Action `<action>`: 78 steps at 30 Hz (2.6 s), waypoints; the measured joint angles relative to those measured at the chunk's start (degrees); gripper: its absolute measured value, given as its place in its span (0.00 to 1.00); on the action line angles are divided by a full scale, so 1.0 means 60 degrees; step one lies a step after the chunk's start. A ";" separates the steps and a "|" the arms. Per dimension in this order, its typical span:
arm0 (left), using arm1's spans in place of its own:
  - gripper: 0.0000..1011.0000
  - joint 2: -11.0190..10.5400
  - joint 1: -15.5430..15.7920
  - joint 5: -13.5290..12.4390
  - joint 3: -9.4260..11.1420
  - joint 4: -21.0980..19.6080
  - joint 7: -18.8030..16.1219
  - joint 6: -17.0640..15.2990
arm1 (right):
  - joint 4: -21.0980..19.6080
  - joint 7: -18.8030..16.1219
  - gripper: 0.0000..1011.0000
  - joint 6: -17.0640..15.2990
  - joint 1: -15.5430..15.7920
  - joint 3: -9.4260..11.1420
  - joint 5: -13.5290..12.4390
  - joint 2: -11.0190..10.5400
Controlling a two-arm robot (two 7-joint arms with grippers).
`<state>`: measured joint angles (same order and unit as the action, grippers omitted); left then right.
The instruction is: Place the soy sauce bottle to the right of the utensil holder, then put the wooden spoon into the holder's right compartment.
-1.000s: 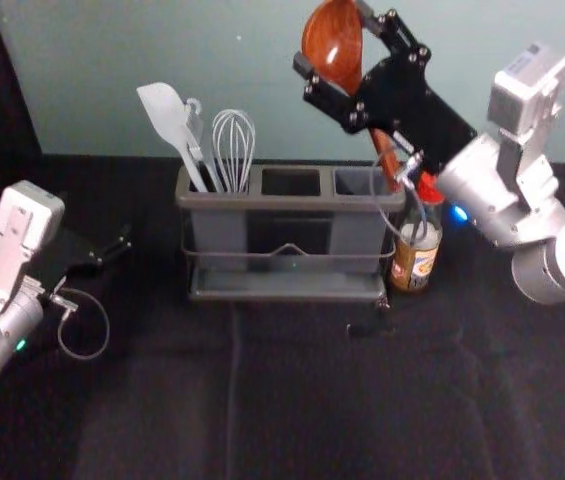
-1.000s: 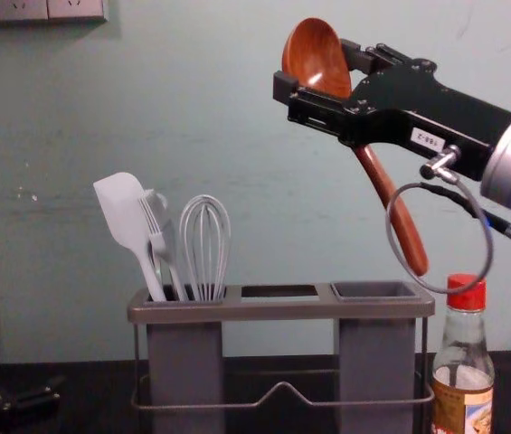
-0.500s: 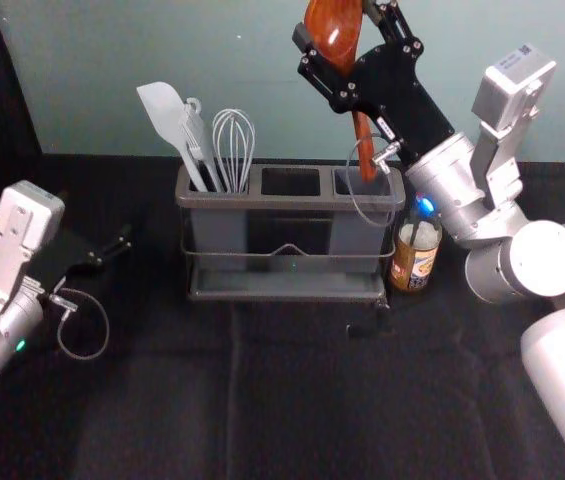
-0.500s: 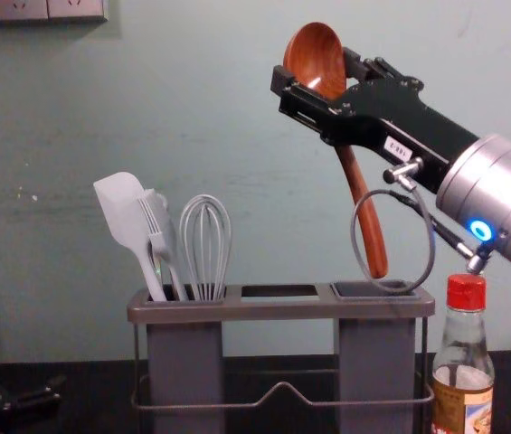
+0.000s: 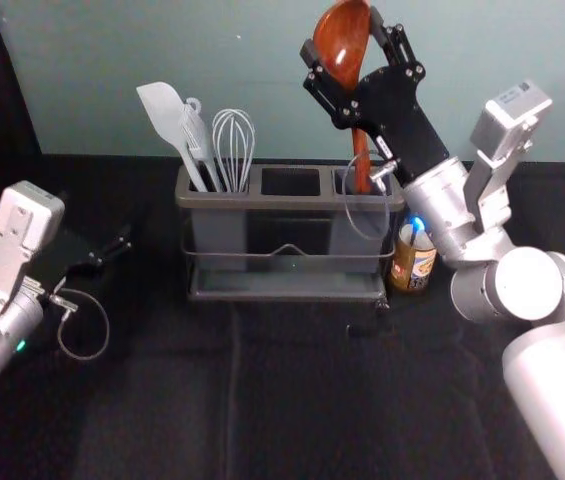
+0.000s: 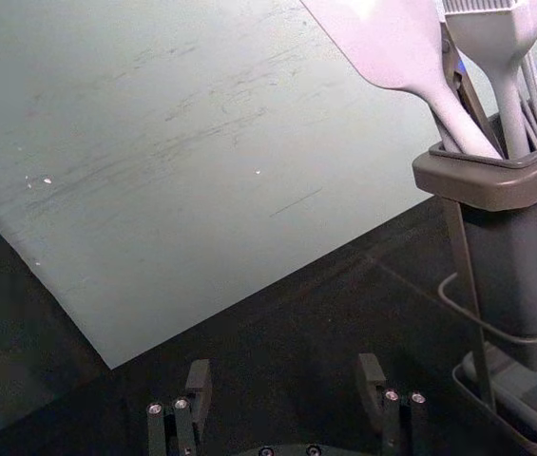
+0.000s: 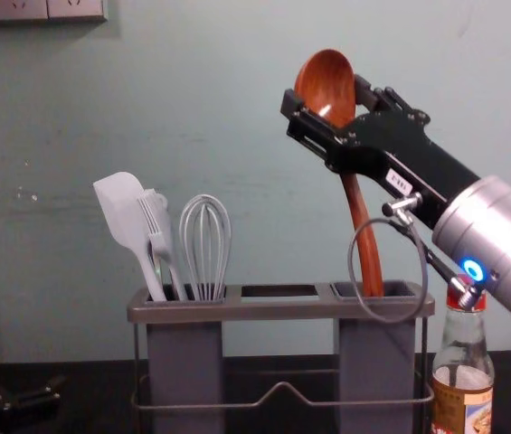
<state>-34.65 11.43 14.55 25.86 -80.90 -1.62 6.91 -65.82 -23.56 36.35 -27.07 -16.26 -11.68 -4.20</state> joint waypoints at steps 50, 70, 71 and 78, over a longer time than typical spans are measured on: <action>0.99 0.0000 0.0001 0.0000 0.0000 0.0000 0.0000 0.0000 | -0.0880 0.0130 0.99 0.0083 0.0892 0.0826 -0.0059 -0.0047; 0.99 0.0000 0.0000 0.0000 0.0000 0.0000 0.0000 0.0000 | -0.1595 0.2163 0.99 -0.0103 0.1864 0.2952 0.1905 -0.0587; 0.99 0.0000 0.0001 0.0000 0.0000 0.0000 0.0000 0.0000 | -0.1591 0.2210 0.99 -0.0214 0.1907 0.2988 0.2020 -0.0611; 0.99 0.0000 0.0000 0.0000 0.0000 0.0000 0.0000 0.0000 | -0.1779 0.2470 0.99 -0.1870 0.2294 0.3053 0.2839 -0.0905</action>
<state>-34.65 11.43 14.55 25.86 -80.90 -1.62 6.91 -76.49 -8.74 25.13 -13.31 2.06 5.35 -9.62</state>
